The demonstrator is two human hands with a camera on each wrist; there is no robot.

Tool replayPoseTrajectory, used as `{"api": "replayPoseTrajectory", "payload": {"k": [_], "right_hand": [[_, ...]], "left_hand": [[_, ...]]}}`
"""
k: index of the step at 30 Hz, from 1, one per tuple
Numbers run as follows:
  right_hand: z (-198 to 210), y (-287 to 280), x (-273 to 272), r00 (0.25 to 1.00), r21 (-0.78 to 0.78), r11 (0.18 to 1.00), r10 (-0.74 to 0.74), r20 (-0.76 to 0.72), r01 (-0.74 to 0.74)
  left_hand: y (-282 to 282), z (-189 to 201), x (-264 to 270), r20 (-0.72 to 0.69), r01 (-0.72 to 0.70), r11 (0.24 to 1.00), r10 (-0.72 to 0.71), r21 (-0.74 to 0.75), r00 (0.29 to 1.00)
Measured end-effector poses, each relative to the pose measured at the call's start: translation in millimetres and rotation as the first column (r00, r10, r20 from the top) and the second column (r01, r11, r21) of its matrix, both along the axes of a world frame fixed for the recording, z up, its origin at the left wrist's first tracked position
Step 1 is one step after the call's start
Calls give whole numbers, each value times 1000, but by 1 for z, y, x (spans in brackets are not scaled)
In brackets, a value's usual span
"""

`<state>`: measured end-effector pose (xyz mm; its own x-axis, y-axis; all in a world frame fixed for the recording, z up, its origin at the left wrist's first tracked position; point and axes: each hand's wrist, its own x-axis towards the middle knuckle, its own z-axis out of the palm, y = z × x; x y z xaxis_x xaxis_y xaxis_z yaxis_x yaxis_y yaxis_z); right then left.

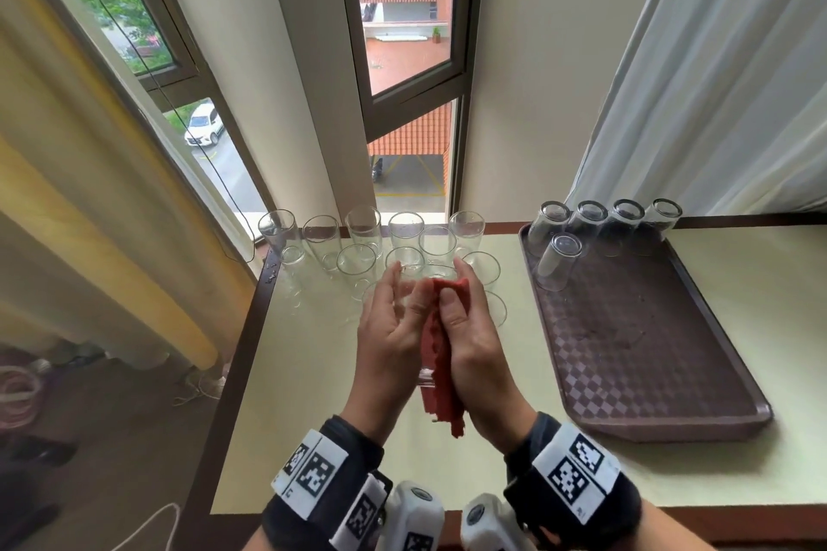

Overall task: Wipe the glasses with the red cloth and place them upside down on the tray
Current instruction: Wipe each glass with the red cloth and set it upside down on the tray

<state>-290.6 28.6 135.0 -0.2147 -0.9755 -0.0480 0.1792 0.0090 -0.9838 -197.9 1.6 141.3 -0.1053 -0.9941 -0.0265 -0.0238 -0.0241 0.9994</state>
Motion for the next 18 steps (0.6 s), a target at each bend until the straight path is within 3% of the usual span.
{"api": "replayPoseTrajectory", "payload": {"k": [4, 9, 12, 15, 18], "right_hand": [[3, -11, -4, 990, 31, 997, -70, 119, 67], [6, -7, -15, 952, 99, 995, -30, 303, 0], [0, -3, -18, 931, 157, 987, -49, 362, -9], [-3, -1, -23, 863, 273, 961, -96, 496, -50], [-2, 1, -28, 742, 343, 917, -85, 665, -202]], "left_hand": [[10, 1, -4, 52, 8, 1000, -7, -16, 999], [8, -7, -5, 215, 95, 995, -98, 22, 972], [2, -5, -1, 145, 119, 989, -131, 91, 981], [-2, -1, 4, 89, 133, 986, -142, 101, 986], [-4, 6, 7, 69, 115, 992, -119, 54, 991]]}}
